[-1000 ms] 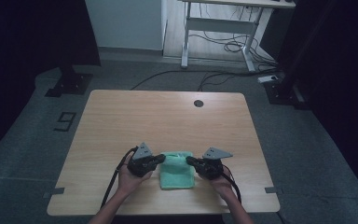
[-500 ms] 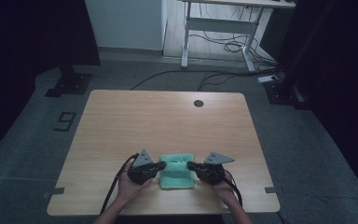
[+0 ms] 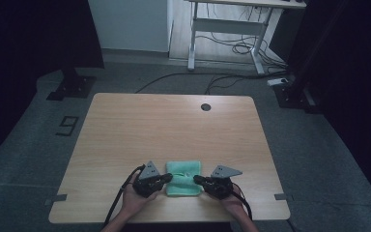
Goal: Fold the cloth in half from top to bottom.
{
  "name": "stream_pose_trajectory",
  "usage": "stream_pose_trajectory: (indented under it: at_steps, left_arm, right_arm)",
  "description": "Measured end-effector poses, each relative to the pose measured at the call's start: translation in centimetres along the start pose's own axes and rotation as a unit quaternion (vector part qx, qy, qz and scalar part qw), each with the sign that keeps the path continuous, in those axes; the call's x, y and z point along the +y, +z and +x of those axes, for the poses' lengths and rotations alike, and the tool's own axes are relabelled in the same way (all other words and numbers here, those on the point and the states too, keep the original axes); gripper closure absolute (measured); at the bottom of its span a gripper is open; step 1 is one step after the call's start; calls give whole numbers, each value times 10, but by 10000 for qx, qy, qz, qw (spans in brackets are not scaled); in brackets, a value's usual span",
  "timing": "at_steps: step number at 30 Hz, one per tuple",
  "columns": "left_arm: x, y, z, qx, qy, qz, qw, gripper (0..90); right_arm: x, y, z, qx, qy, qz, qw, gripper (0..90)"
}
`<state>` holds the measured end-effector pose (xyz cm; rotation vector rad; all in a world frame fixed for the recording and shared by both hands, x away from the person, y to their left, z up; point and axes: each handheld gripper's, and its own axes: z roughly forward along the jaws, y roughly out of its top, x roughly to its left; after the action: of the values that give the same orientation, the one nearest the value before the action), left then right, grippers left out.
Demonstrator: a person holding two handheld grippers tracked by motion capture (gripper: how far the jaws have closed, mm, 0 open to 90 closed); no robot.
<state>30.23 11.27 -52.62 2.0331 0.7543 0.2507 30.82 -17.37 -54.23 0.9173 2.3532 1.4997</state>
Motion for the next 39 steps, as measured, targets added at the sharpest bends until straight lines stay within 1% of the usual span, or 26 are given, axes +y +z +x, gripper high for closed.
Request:
stream_pose_trajectory:
  at_steps: [3,6,9,10,13,15,16,18,20,23,25,26,27,28,29,30,32,34,35,36,38,39]
  left_arm:
    - [-4,1,-2,-16,18,46,10000,864]
    - [-6,0,-5,-15,25,34,10000,863]
    - [-7,-1,-8,-17,57,23,10000,861]
    - [-8,-2,-10,-46,83,35,9999,860]
    - [-10,-2,-12,-45,121,56,9999,853]
    - [-12,-2,-14,-55,144,68,9999,848]
    - [-13,-1,-16,-41,230,115,9997,846]
    - [-15,-1,-18,-75,248,138,9996,838]
    - [-17,-1,-19,-54,285,160,9995,827]
    - [-17,-1,-19,-95,246,178,9995,785]
    - [-17,-2,-19,-137,238,186,9994,728]
    - [-16,-3,-18,-170,227,189,9994,686]
    - [-16,-4,-19,-142,216,158,9995,641]
    - [-15,-7,-19,-108,193,93,9997,595]
    - [-14,-9,-19,-132,175,36,9998,561]
    - [-12,-12,-19,-176,163,-19,9997,547]
    - [-8,-17,-19,-182,148,-145,9996,528]
    - [-4,-18,-18,-205,138,-191,9995,519]
    - [-4,-18,-18,-205,138,-191,9995,517]
    - [1,-15,-16,-175,149,-167,9996,516]
    - [5,-10,-12,-166,115,-161,9997,517]
    - [5,-10,-12,-166,115,-161,9997,518]
  right_arm:
    - [-3,-2,2,32,12,6,10000,856]
    - [-6,-4,5,40,6,16,10000,855]
    - [-7,-6,8,32,-59,16,10000,854]
    - [-7,-7,9,46,-67,23,10000,854]
    - [-11,-8,10,55,-60,39,10000,851]
    - [-14,-9,11,101,-56,60,9999,849]
    - [-15,-9,12,102,-37,79,9999,848]
    - [-16,-10,12,127,-34,117,9998,845]
    - [-17,-11,13,163,-23,158,9997,835]
    - [-17,-11,14,228,-48,276,9993,773]
    - [-17,-12,15,293,-45,306,9991,734]
    - [-16,-13,15,303,-38,287,9991,692]
    - [-15,-15,15,294,-23,232,9993,653]
    - [-14,-17,14,286,5,168,9994,636]
    - [-12,-20,14,277,30,98,9996,625]
    - [-10,-24,13,268,49,25,9996,612]
    - [-6,-29,11,213,73,-93,9997,592]
    - [-1,-31,8,96,77,-129,9998,588]
    - [-1,-31,8,96,77,-129,9998,588]
    - [4,-29,4,28,98,-112,9999,586]
    - [8,-24,1,-40,69,-67,9999,583]
    - [10,-20,0,-67,60,-31,10000,583]
